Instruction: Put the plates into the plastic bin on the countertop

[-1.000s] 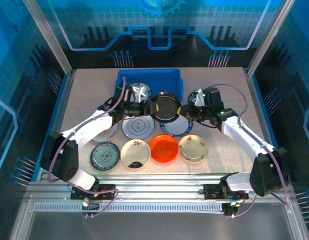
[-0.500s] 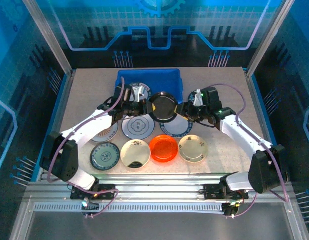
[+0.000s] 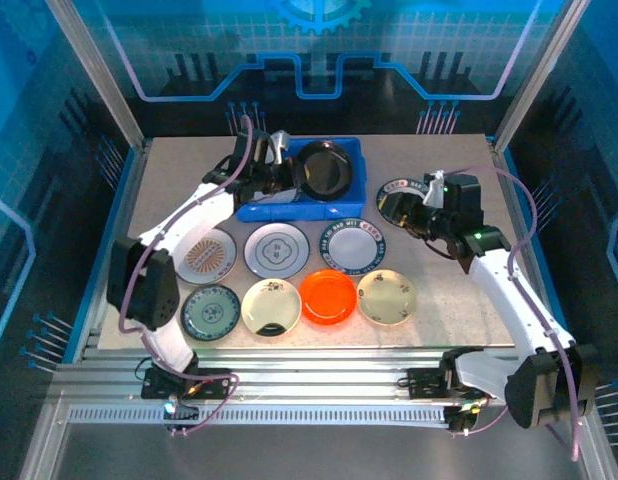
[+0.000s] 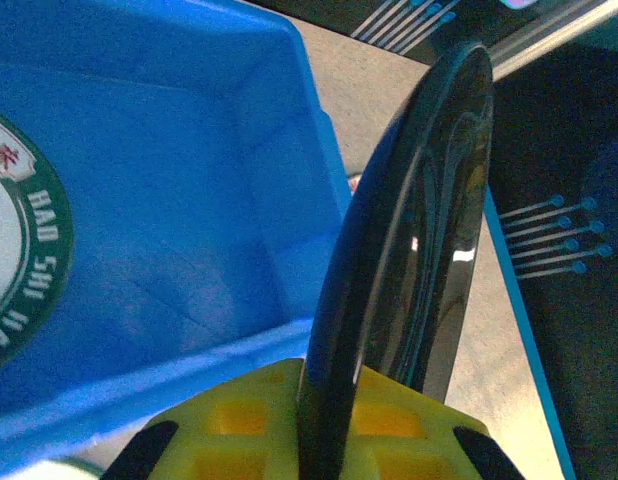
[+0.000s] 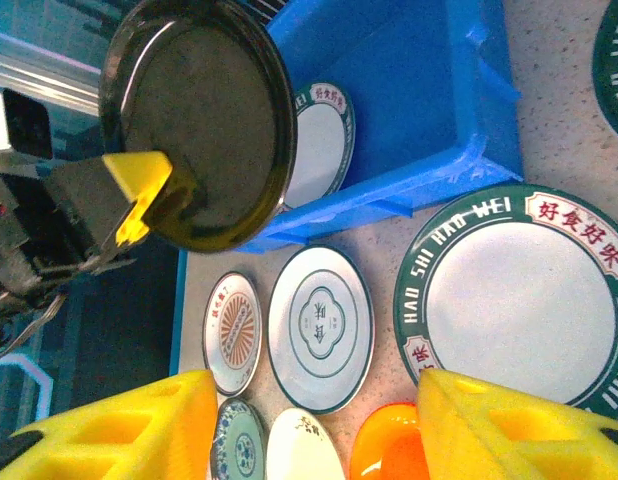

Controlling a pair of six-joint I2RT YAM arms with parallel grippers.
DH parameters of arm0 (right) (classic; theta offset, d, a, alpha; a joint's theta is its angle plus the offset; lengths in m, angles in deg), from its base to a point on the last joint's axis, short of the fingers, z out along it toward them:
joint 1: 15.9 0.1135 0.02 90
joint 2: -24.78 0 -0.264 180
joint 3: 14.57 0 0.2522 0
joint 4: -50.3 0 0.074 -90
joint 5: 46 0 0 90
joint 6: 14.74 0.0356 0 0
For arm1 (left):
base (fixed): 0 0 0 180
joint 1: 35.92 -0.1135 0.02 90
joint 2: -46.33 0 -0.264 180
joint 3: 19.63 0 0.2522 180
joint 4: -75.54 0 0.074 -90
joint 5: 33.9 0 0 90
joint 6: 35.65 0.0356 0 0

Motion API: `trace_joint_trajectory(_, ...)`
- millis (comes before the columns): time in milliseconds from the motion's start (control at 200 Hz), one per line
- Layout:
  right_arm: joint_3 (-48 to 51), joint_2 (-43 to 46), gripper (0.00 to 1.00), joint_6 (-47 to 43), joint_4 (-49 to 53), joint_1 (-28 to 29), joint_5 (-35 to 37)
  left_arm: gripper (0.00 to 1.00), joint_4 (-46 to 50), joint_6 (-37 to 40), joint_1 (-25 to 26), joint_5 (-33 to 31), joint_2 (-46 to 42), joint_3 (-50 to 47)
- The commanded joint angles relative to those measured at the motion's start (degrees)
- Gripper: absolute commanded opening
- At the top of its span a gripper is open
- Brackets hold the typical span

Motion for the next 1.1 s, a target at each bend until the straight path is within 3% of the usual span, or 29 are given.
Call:
trace_joint_trajectory(0, 0.43, 0.50, 0.56, -1.17, 1.74, -1.41, 0.22, 0.00, 0.17, 1.07, -1.45, -0.99, 5.31, 5.64)
trace_joint_trajectory(400, 2.27, 0.57, 0.56, 0.50, -1.32, -5.73, -2.24, 0.00, 3.59, -3.63, -3.49, 1.22, 24.09, 23.73)
trace_joint_trajectory(835, 5.62, -0.18, 0.56, 1.37, -3.85, -8.58, -3.84, 0.00, 1.83, -11.14, -3.58, 2.82, 35.44, 30.40)
trace_joint_trajectory(1091, 7.00, -0.21, 0.56, 1.61, -4.73, -8.89, -3.83, 0.00, 3.74, -11.22, -3.49, 2.23, 37.59, 31.20)
